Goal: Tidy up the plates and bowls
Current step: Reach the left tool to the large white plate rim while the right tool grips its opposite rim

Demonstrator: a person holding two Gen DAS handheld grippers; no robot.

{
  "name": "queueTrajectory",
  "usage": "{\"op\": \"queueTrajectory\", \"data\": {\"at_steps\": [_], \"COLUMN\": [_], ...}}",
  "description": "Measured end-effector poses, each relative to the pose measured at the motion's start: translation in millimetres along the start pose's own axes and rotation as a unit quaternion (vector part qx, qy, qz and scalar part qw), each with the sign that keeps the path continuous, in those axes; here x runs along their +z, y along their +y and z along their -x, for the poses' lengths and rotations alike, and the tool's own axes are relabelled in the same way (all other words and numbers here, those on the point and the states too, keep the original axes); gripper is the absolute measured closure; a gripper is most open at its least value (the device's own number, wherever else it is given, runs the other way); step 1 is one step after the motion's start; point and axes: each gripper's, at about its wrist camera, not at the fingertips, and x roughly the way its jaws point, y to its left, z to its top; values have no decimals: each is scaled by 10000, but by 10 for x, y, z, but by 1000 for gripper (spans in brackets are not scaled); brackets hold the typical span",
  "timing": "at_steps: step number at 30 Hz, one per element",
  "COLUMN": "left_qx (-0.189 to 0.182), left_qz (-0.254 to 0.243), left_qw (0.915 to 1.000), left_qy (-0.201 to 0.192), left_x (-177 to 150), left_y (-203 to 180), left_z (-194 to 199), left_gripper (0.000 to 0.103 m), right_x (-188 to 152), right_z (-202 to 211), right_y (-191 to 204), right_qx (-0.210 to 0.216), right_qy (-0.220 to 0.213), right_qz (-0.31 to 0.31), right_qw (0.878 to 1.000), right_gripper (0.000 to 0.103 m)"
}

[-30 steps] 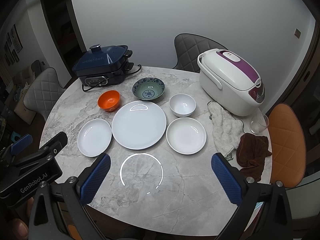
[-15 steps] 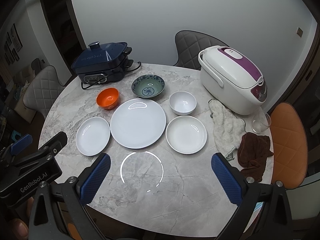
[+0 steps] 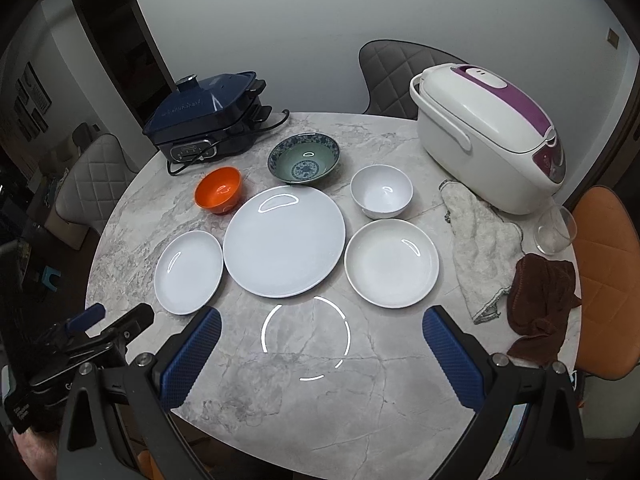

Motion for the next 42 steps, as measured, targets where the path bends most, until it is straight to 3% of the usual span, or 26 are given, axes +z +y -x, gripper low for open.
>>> {"op": "queueTrajectory", "data": {"at_steps": [4,7,10,12,13,16,19,21,23,25,27,31,34,37,42], "left_qx": [-291,-504,-758,-854,-988,-1144,-1420,-1686,-2074,-2319,-2300,-2117,-1978,-1918,-1877], "left_qz": [-1142,-1551,-1794,-2069,-2214,-2707,-2832,-2939,-3126,-3405,-3646,-4032,-4215,-4293,-4188], "left_qw": [9930,9844,9785,9704,9646,9464,9335,9224,9061,8857,8711,8520,8364,8243,8240], "left_qy": [-111,658,686,906,1037,1343,1679,1851,1955,2142,2352,2584,2891,3154,3322], "left_x": [225,626,1133,1433,1557,1836,2059,2188,2304,2394,2466,2562,2538,2442,2430], "left_y": [106,239,431,487,485,433,308,196,39,-183,-353,-585,-696,-740,-779], "left_z": [-360,-726,-1029,-1305,-1449,-1876,-2221,-2361,-2439,-2546,-2678,-2907,-3111,-3281,-3469], "left_gripper": [1,1,1,1,1,2,8,14,15,15,19,19,19,30,46], "right_x": [51,73,31,-36,-78,-280,-443,-506,-575,-637,-678,-739,-766,-759,-778], "right_z": [-282,-532,-864,-1067,-1177,-1466,-1703,-1798,-1886,-1965,-2041,-2101,-2149,-2245,-2325], "right_y": [-33,-63,-38,36,49,-72,-198,-230,-269,-297,-326,-431,-493,-558,-654], "right_qx": [389,837,1364,1244,1311,1462,1507,1641,1758,1719,1693,1790,1822,1912,2139], "right_qy": [-206,-405,-333,-240,-149,-165,-172,-185,-186,-167,-103,-178,-158,-30,59], "right_qz": [-385,-1007,-1726,-1908,-2022,-2889,-3506,-3680,-3871,-3953,-4021,-4201,-4177,-4193,-4190], "right_qw": [9983,9906,9749,9734,9704,9460,9242,9151,9049,9022,8998,8895,8900,8875,8824], "right_gripper": [0,2,2,2,2,18,29,29,30,30,33,34,35,40,48]}}
